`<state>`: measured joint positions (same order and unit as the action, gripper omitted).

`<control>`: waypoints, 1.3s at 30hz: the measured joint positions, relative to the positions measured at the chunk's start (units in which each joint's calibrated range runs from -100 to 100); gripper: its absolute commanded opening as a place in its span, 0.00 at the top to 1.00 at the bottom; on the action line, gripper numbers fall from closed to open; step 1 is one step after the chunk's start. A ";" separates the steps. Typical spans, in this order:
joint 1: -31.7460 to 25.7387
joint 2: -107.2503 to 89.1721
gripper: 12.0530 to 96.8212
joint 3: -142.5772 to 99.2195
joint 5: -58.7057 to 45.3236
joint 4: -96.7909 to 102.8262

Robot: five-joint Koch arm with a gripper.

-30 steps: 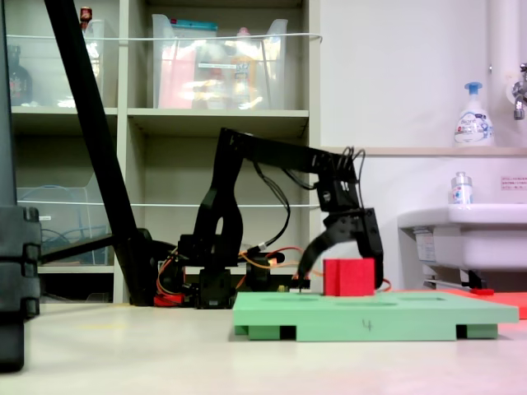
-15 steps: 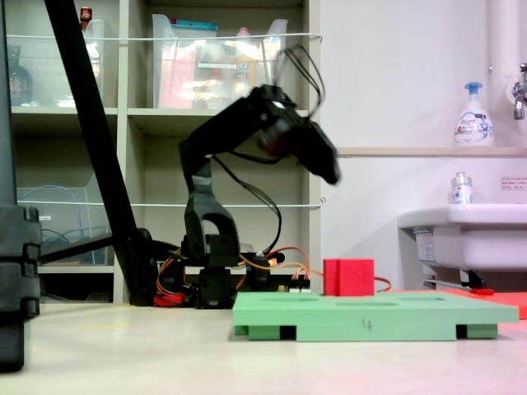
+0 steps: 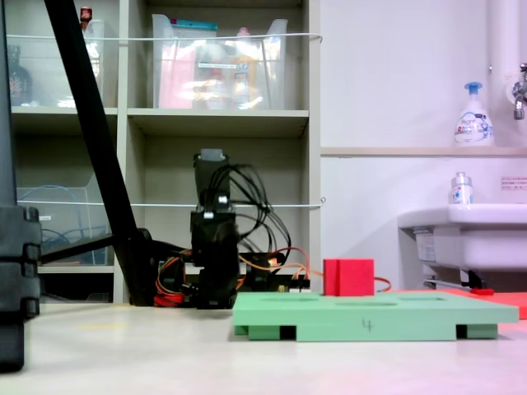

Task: Put the cross columnar block into the corresponding hole

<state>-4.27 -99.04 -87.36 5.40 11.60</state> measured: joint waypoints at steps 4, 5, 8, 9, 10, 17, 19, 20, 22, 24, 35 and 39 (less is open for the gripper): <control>0.29 -0.27 0.59 -9.80 -1.07 1.17; 0.29 -0.14 0.59 -11.37 -1.07 1.37; 0.29 -0.27 0.59 -11.56 -1.07 1.37; 0.29 -0.27 0.59 -11.56 -1.07 1.37; 0.29 -0.27 0.59 -11.56 -1.07 1.37; 1.17 -0.41 0.59 -11.56 -1.12 -3.43; 1.37 -0.55 0.58 -11.46 -1.12 -3.62; 1.42 -0.55 0.56 -11.56 -1.12 -3.62; 1.42 -0.55 0.56 -11.56 -1.12 -3.62; 1.42 -0.55 0.56 -11.46 -1.12 -3.62; 1.42 -0.55 0.56 -11.56 -1.12 -3.62; 1.42 -0.55 0.56 -11.56 -1.12 -3.62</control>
<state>-2.86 -99.59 -98.92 4.27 7.98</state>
